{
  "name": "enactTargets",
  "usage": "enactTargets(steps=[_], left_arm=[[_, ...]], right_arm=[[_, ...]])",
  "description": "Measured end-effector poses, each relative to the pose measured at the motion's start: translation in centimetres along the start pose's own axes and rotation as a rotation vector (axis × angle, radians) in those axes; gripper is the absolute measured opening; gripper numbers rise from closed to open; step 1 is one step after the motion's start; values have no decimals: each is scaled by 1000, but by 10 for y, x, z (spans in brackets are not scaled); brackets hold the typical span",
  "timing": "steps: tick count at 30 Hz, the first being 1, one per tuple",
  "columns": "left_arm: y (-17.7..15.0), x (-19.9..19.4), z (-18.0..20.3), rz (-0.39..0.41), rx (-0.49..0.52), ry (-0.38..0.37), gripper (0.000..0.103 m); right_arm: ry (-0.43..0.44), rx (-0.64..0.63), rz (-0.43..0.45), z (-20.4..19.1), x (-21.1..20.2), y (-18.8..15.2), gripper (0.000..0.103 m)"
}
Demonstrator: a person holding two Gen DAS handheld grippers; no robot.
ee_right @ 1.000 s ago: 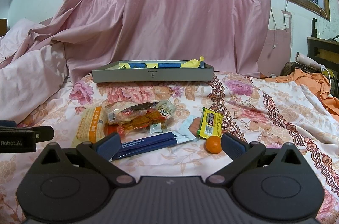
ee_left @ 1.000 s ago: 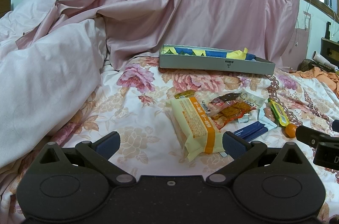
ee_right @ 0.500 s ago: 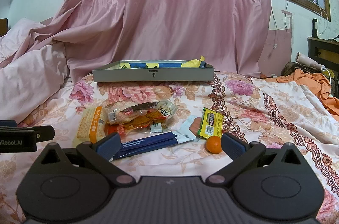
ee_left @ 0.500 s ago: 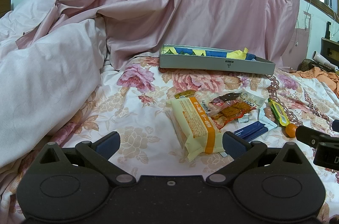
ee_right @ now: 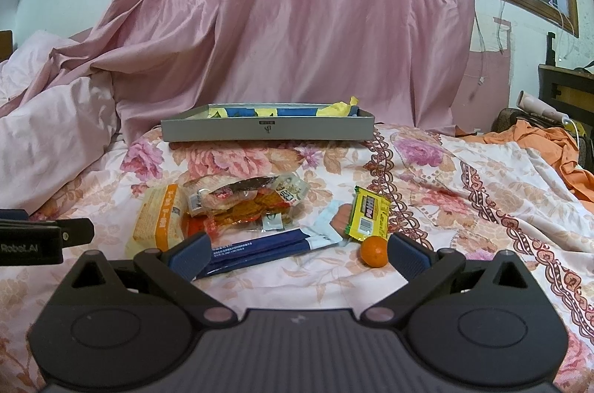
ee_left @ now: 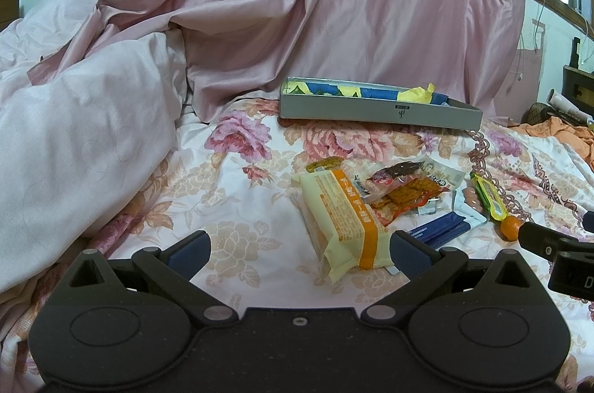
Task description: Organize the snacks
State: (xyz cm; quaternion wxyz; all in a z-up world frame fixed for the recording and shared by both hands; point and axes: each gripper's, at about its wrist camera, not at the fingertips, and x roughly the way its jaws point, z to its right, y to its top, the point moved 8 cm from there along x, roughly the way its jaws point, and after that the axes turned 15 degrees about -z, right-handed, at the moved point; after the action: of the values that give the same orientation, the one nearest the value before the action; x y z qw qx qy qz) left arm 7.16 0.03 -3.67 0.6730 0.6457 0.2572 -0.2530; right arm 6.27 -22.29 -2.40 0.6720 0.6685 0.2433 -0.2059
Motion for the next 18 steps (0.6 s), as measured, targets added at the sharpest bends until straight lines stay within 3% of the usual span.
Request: enactTargets(steps=[18], left_arm=[[-5,18,-5,-65,-10,9,102]], right_arm=[[3,14,-58,4,13,-3,103]])
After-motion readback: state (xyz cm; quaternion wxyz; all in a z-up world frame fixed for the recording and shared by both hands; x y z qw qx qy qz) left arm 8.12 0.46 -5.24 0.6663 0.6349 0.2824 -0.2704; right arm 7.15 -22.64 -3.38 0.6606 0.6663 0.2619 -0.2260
